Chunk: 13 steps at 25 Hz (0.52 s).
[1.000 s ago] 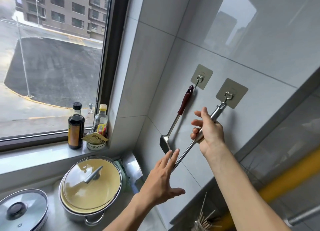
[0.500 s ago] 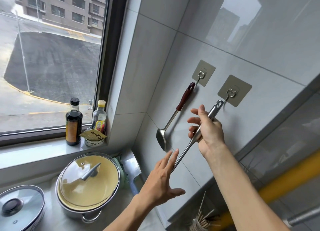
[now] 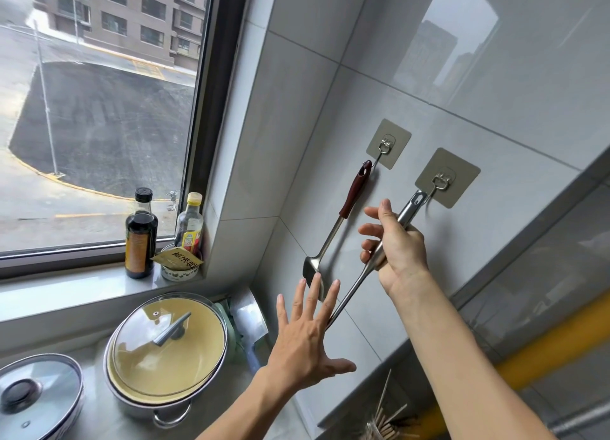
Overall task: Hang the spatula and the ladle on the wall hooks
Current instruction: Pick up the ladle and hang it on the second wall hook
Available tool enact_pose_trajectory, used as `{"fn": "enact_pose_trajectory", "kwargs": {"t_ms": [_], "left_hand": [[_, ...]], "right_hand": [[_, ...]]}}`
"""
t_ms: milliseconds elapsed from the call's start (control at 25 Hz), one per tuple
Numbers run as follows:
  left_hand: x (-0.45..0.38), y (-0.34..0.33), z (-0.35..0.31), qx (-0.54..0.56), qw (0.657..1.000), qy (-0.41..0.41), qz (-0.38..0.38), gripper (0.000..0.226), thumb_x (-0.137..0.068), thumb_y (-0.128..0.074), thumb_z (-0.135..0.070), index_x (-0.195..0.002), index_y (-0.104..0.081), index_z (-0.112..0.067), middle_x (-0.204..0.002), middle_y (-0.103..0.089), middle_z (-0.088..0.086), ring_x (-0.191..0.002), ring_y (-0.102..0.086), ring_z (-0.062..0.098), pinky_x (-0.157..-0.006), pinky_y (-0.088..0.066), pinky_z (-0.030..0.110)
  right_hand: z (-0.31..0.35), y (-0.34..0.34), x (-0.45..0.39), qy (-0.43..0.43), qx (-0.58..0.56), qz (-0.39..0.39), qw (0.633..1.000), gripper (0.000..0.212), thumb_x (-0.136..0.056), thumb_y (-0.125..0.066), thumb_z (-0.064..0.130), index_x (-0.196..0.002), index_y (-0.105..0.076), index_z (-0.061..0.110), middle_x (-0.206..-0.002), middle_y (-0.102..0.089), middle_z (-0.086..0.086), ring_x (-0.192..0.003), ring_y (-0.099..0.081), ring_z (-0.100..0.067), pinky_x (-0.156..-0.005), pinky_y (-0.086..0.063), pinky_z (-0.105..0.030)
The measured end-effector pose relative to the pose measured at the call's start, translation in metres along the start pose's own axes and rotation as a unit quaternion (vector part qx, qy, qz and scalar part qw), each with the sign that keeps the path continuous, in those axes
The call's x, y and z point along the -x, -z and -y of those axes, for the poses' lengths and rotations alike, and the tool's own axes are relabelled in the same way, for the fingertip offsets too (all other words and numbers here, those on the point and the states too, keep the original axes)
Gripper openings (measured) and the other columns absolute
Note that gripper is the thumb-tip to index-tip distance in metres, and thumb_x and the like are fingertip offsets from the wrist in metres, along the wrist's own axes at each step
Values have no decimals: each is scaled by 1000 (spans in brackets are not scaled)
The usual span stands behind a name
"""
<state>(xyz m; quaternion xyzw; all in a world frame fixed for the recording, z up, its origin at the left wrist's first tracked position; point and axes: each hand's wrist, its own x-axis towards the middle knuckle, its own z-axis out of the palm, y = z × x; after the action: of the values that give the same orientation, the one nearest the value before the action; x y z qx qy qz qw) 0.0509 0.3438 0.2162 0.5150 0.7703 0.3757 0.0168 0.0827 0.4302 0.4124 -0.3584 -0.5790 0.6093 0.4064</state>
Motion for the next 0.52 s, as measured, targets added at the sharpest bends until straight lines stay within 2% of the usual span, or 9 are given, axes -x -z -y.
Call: {"fn": "enact_pose_trajectory", "kwargs": {"t_ms": [520], "left_hand": [[0,-16,4,13,999,15,44,132,-64,-76,-68,-144,28,-49,-161,21,-8,-148,20,23,-116,11,61]], "right_hand": [[-15,6,-15,-36,-6,-16,999,32,-92,-58,43,-79,-70,16,-54,-61,0,-38,-46,-11,-38,-36,-19]]}}
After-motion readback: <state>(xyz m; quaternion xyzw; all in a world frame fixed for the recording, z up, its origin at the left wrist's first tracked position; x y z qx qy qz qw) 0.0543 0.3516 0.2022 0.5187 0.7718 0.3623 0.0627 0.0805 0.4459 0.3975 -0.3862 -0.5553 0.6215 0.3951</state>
